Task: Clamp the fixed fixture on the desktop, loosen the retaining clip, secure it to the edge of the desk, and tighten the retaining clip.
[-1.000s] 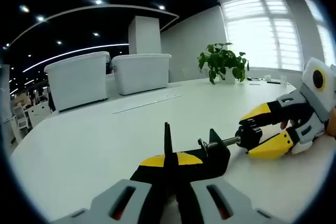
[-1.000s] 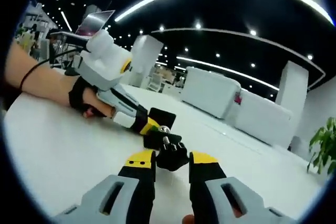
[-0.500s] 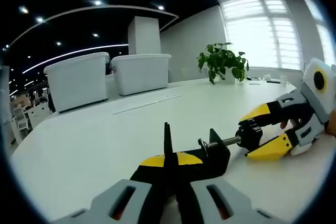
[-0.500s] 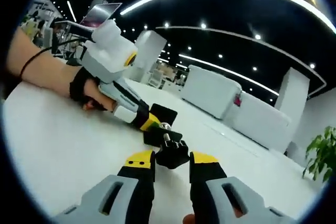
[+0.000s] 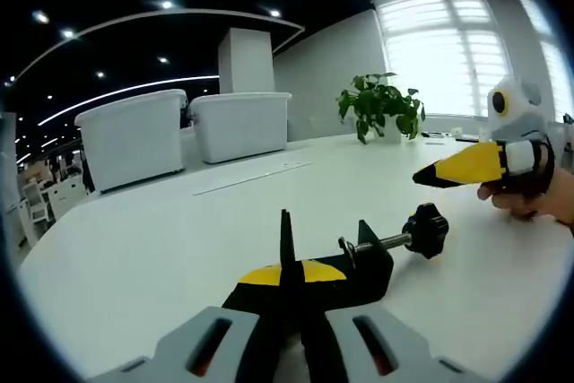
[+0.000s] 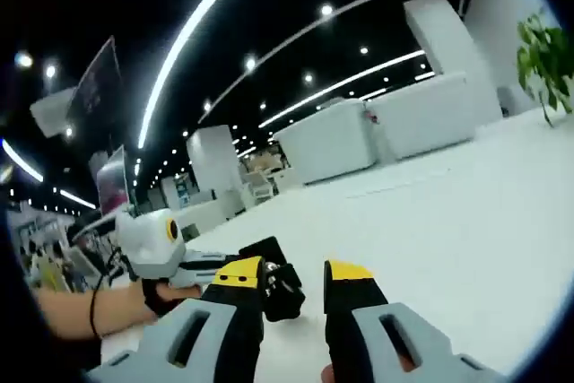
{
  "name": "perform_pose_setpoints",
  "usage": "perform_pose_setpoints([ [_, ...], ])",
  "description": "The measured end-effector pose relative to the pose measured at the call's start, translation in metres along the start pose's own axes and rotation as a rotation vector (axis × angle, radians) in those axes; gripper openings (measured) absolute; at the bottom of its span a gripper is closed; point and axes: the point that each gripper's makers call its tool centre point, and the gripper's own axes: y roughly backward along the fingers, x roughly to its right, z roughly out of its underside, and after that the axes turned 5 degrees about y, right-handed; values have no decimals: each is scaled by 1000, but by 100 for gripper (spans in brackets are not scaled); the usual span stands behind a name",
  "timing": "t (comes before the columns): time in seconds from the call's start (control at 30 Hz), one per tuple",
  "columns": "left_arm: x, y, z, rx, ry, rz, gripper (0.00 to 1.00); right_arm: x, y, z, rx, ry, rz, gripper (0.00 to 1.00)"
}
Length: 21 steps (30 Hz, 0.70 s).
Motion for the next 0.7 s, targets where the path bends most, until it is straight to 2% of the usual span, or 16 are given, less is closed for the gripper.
perform_pose_setpoints([
  [0.07, 1, 1, 0, 0, -1, 0, 6, -2, 2, 7, -33, -36, -16, 22],
  [0.13, 1, 1, 0, 0, -1, -1, 6, -10, 1, 13, -58, -38, -43, 22],
  [0.27, 1, 1, 0, 0, -1, 0, 6, -29, -1, 26, -119, 41, -105, 22],
  [0.3, 1, 1, 0, 0, -2, 0, 6, -31, -2, 32, -144, 65, -106, 22],
  [0.33, 2, 1, 0, 0, -2, 0, 6, -28, -5, 36, -161, 111, -77, 23],
  [0.37, 2, 1, 0, 0, -3, 0, 6, -28, -6, 40, -179, 111, -66, 23],
  [0.57, 4, 4, 0, 0, -1, -4, 6, -27, -8, 44, -178, 108, -70, 24],
  [0.7, 3, 3, 0, 0, 0, -4, 6, -32, -5, 44, -155, 162, -66, 24],
])
